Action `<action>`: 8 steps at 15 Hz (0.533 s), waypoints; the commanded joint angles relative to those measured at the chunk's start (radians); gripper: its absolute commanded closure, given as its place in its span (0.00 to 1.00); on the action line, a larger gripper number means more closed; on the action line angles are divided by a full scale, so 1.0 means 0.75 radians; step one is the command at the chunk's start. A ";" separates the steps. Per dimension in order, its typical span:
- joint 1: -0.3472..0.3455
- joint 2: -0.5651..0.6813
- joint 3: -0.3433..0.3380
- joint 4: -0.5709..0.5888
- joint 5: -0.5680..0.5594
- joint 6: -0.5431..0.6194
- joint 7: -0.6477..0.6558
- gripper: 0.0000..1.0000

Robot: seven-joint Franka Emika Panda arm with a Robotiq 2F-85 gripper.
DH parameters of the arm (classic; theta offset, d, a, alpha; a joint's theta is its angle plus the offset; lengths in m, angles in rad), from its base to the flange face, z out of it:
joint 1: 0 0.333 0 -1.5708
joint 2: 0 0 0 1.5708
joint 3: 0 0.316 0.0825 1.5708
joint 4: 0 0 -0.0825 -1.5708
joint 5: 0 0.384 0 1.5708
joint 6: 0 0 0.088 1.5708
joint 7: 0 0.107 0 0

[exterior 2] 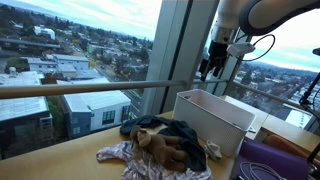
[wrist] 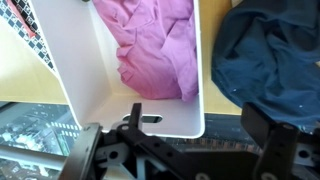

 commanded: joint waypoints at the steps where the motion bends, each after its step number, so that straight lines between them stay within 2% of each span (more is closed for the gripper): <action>1: -0.072 0.048 -0.054 0.008 0.085 0.094 -0.087 0.00; 8: -0.170 0.188 -0.144 -0.019 0.196 0.208 -0.137 0.00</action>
